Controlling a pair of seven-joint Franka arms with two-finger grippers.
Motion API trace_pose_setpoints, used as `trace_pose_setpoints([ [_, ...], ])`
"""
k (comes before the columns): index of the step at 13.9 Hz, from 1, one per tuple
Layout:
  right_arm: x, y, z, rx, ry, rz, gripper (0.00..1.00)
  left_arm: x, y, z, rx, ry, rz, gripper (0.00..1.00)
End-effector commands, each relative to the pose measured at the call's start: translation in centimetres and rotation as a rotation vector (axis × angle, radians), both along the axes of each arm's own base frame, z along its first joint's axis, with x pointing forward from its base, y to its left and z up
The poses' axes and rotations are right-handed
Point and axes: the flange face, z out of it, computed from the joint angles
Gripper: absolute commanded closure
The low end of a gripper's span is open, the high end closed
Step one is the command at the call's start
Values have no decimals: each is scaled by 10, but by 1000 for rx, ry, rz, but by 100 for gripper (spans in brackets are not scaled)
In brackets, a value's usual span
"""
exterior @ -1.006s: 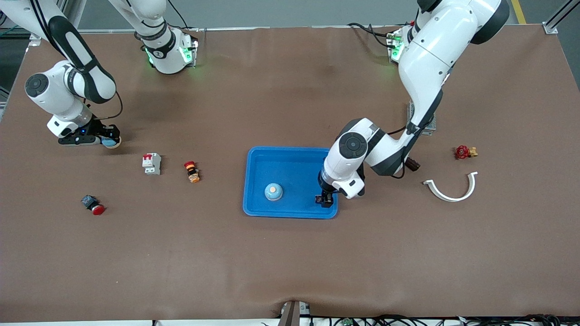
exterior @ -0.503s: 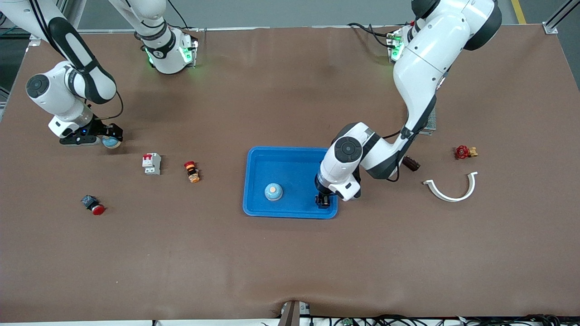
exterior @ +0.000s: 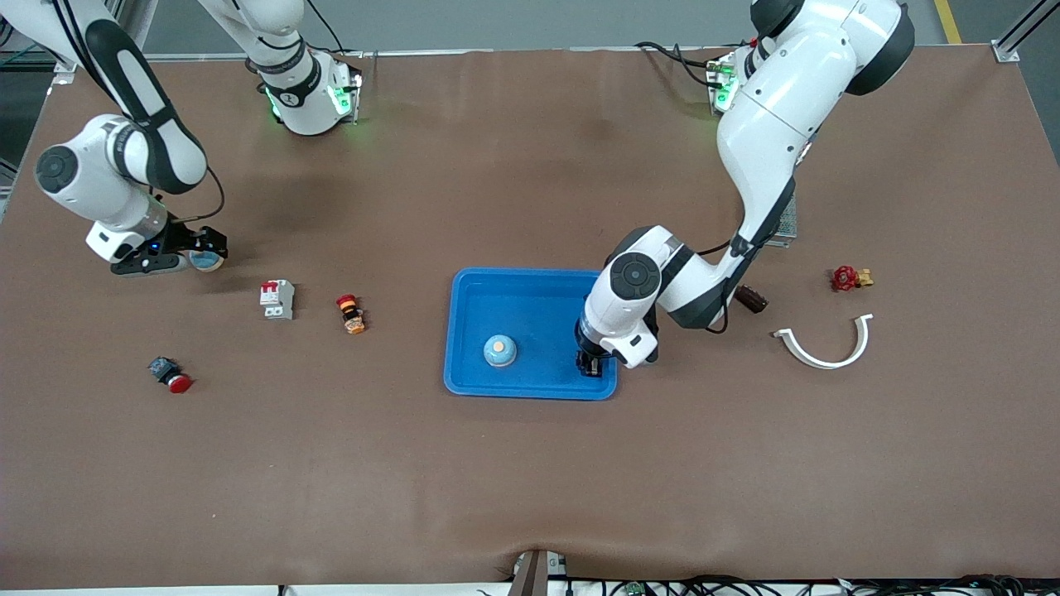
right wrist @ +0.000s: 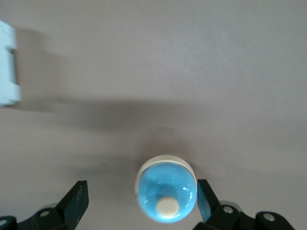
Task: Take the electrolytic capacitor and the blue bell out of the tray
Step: 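Grasp the second capacitor with the left gripper while the right gripper lowers the bell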
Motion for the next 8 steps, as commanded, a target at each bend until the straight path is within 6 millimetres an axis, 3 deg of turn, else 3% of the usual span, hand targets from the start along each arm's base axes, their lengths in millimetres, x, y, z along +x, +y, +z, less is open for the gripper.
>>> trace_pose_setpoints([
  [1,34,26,62,55,38,7,0,4,-5,-1,-8,-24,14,56],
  [2,50,32,83,74,53,-14,0,4,-5,-1,-8,-24,14,63],
  [4,75,60,114,76,61,-88,0,5,-5,3,-8,-30,5,97],
  [8,94,129,131,47,40,-344,0,11,-6,40,0,-54,3,100],
])
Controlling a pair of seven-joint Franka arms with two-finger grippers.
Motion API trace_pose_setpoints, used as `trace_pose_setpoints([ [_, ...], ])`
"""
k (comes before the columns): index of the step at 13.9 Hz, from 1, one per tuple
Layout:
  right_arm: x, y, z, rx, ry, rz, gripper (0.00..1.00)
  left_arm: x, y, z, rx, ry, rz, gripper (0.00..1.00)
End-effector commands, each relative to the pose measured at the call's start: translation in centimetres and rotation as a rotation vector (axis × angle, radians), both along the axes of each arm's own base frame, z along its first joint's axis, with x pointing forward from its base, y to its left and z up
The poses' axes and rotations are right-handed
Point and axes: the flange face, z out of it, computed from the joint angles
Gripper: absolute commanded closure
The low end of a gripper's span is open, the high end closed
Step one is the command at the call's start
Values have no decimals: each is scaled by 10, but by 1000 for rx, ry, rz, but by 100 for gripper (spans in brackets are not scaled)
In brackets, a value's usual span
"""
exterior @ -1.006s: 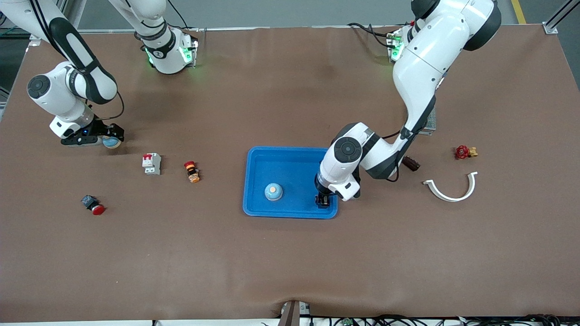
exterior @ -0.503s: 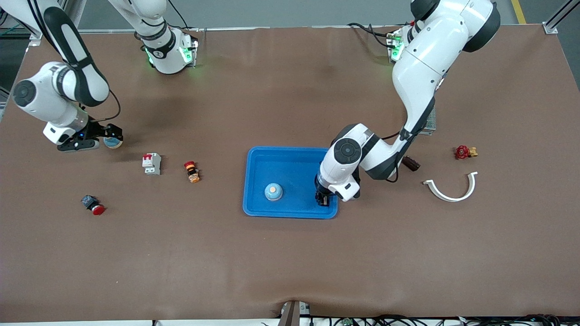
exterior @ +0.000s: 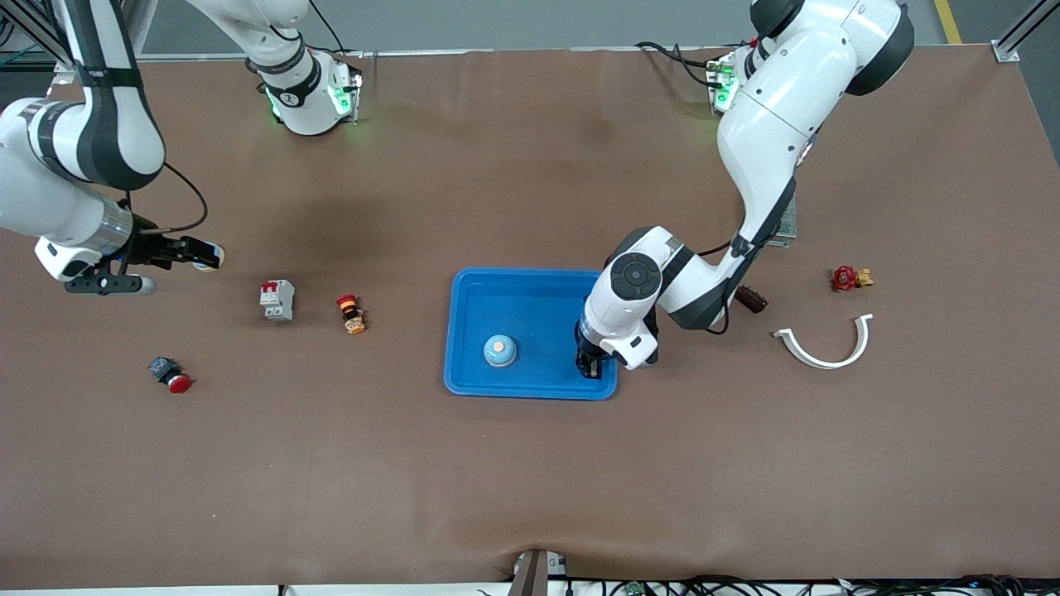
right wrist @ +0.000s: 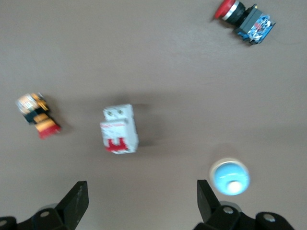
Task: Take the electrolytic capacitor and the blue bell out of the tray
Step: 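Grasp the second capacitor with the left gripper while the right gripper lowers the bell, then place the capacitor by the arc while the right gripper reaches the tray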
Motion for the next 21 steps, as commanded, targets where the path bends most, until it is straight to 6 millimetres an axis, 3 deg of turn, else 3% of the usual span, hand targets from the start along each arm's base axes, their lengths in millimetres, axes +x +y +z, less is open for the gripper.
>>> trace_pose_setpoints([
  [1,9,47,4,3,-4,-137,0,6,-4,39,27,-24,0,100],
  [3,13,82,5,-3,-21,-200,0,8,-2,64,63,-11,-7,100],
  [7,23,176,2,9,-64,-436,0,14,25,126,90,-1,-73,100],
  [11,50,252,-4,16,-26,-714,0,14,83,165,120,76,-188,100],
  [13,64,285,-12,20,-8,-828,0,9,135,162,133,167,-350,100],
  [15,82,311,-23,19,19,-965,0,6,185,154,122,228,-408,100],
  [17,94,320,-34,-27,11,-1008,0,3,238,135,99,286,-533,100],
  [19,94,337,-49,-82,15,-985,0,-1,265,119,86,324,-603,100],
  [21,95,342,-48,-84,19,-1076,0,-9,295,101,91,360,-672,100],
])
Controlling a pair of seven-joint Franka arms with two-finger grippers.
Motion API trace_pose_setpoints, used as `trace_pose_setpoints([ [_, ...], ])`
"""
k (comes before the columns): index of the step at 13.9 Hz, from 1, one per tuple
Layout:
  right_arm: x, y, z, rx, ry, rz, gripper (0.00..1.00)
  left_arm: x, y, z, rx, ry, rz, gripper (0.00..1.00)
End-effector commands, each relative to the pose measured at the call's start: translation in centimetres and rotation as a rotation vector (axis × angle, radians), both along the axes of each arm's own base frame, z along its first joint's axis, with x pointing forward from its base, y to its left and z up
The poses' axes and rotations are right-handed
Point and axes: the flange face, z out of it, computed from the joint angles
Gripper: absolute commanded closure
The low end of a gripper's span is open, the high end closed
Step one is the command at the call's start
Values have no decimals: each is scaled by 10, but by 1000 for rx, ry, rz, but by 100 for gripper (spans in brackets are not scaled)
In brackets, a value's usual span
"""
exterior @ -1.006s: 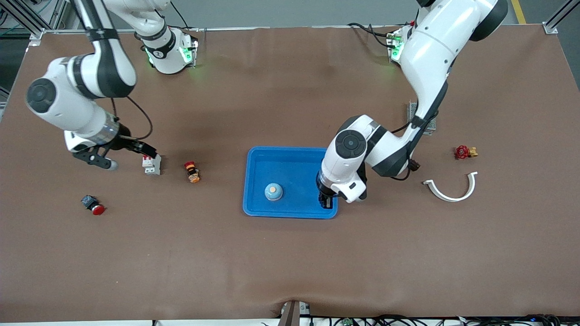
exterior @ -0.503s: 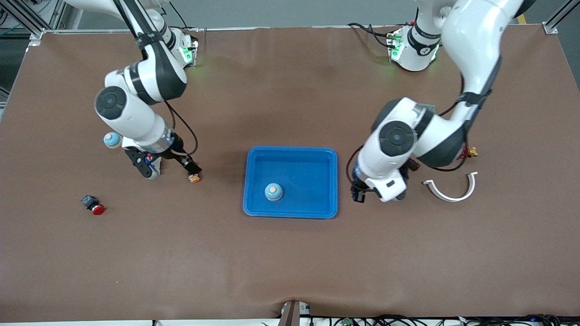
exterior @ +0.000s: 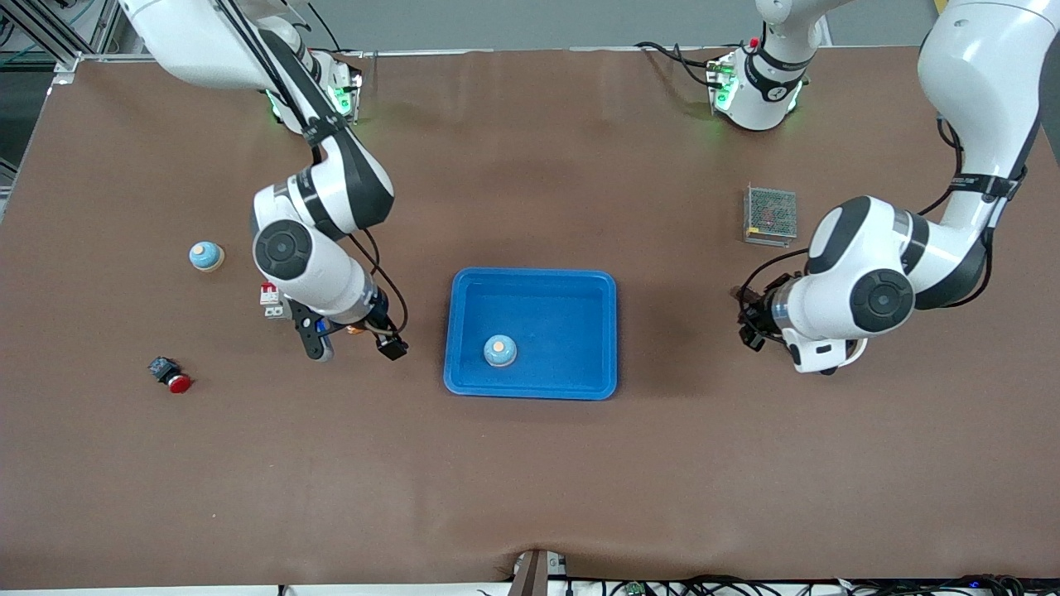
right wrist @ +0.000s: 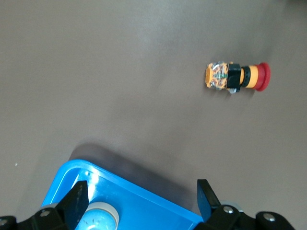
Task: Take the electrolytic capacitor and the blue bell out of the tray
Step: 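Place the capacitor by the arc while the right gripper reaches the tray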
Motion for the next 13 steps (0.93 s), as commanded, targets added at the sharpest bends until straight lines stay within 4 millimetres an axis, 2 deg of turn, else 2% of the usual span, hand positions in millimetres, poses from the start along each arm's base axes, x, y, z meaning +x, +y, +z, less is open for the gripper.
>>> trace_pose_setpoints([
  [1,9,13,3,-24,-2,-111,0,-18,31,-10,11,34,-105,100],
  [2,9,19,0,-34,-16,-126,0,-19,50,-16,13,41,-160,100],
  [3,4,38,-4,-36,-30,-138,0,-20,63,-21,20,44,-210,100],
  [5,6,64,-7,-34,-54,-183,0,-23,88,-31,48,47,-285,100],
  [8,9,94,-37,-35,-35,-283,0,-24,119,-43,55,39,-338,100],
  [10,11,113,-51,-29,-33,-318,0,-24,142,-54,29,25,-308,100],
  [11,11,123,-54,-27,-36,-318,0,-24,146,-58,28,27,-308,100],
  [13,15,132,-62,-26,-41,-334,0,-24,146,-67,27,21,-321,100],
])
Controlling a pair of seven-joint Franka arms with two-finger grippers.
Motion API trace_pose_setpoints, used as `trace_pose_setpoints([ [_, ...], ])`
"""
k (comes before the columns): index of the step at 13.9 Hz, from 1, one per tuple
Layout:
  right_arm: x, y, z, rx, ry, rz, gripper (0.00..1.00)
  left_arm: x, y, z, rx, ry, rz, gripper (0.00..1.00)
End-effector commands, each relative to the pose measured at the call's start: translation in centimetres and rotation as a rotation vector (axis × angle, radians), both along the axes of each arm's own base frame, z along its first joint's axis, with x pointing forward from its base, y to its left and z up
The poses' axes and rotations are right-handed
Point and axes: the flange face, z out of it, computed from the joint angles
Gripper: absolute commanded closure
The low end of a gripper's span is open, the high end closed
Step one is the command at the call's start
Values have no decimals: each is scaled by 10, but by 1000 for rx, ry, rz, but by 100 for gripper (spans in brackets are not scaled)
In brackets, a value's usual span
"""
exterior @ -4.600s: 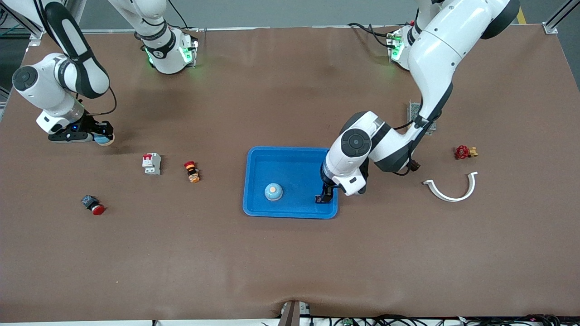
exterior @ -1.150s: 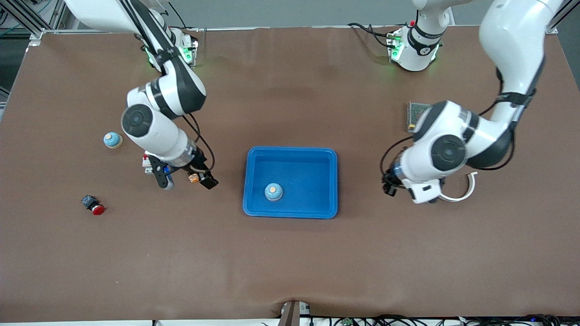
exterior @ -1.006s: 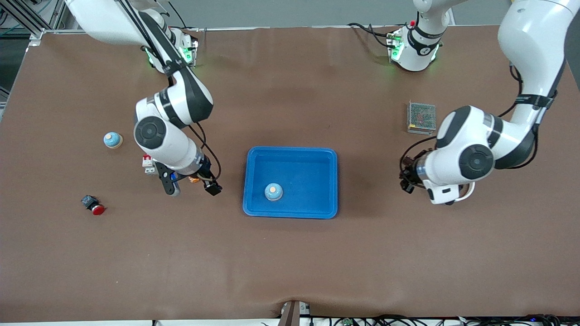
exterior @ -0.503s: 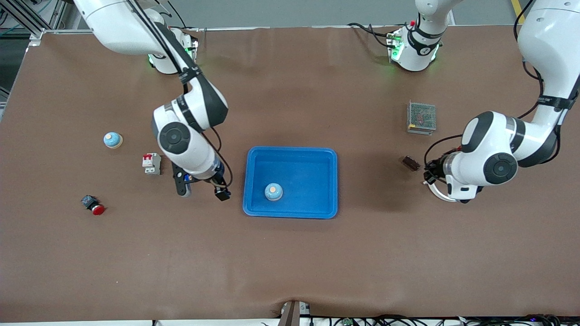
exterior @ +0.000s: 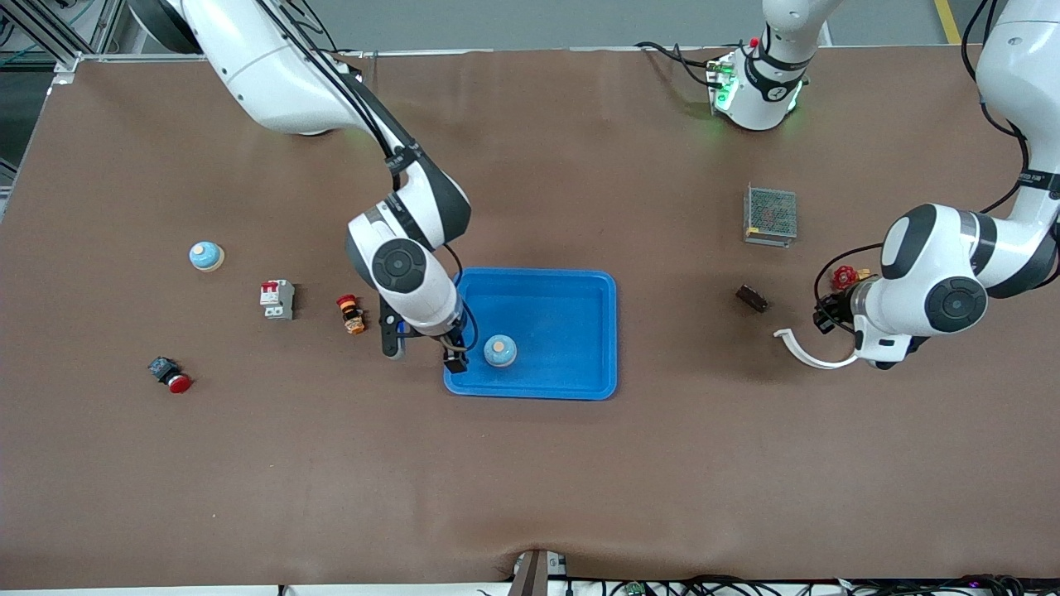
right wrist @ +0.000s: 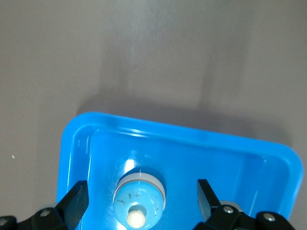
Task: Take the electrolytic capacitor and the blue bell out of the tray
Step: 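Place the capacitor by the arc while the right gripper reaches the tray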
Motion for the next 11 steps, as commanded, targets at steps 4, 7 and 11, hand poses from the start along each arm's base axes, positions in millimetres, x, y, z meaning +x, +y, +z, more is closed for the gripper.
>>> trace_pose_setpoints([
  [4,16,21,-12,-3,-27,-41,0,4,1,-27,-10,-79,-57,100],
  [7,16,29,-22,-9,-28,-50,0,5,8,-39,1,-87,-74,100],
  [11,18,45,-41,-36,-52,-67,0,7,11,-55,-21,-110,-74,100],
])
